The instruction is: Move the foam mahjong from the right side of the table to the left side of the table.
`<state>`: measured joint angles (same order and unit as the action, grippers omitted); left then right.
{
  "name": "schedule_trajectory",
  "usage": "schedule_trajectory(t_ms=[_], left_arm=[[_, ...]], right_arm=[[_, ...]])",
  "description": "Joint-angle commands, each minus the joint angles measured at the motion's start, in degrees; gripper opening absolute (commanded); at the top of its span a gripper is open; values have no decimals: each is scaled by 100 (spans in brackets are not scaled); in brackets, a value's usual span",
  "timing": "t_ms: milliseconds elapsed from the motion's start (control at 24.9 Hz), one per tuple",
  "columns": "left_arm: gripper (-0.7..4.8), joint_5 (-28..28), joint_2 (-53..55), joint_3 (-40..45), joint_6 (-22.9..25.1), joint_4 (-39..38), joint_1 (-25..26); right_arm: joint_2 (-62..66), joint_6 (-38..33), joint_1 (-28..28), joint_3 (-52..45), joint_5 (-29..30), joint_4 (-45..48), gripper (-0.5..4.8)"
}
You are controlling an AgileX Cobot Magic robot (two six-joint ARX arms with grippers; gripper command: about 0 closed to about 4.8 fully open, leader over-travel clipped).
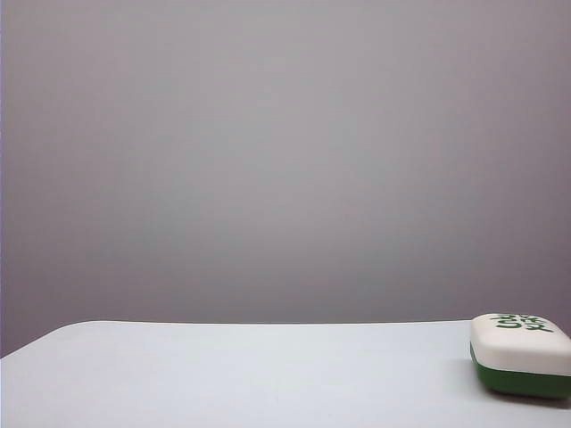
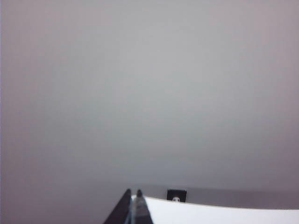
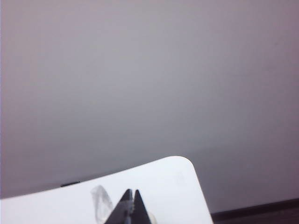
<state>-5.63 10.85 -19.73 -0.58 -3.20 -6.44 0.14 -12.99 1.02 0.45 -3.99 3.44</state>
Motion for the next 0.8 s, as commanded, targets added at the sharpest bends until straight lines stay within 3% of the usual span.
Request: schedule_trajectory(t_ms=[40,160,200,321,361,441,601,721,802], left_arm=[[-5,142,887,-769,522,-42,2],[-5,496,1829,-1523,1023,-321,4],[-5,822,2240,-1818,1228,-457,4],[-5,1687,2992,-2308,1268,-555,7],[-5,2197,3261,-2452,1408,-566,9],[-5,2577,3534,-2605,1585,-675,9],[-5,2752,4100,-3311,2310,-1947,9],[-5,2938,4120,-3440,2306,-2035,7],[-5,3663,4127,-3453,2074,-2041,4]], right_arm=[[11,-203,-4,105,-81,146,-5],[144,-201,-4,435,-289,63,-5],[352,-197,-11,634,-299,63,-5],[1113,-175,-98,1093,-199,76,-5],[1567,-133,-190,1296,-144,90,-5],[2155,-133,-376,1508,37,181,-5],[4544,-140,-1515,2243,1996,680,-5],[6037,-131,-1838,2664,2492,863,-5],[7097,96,-1847,2911,2761,1150,-5]])
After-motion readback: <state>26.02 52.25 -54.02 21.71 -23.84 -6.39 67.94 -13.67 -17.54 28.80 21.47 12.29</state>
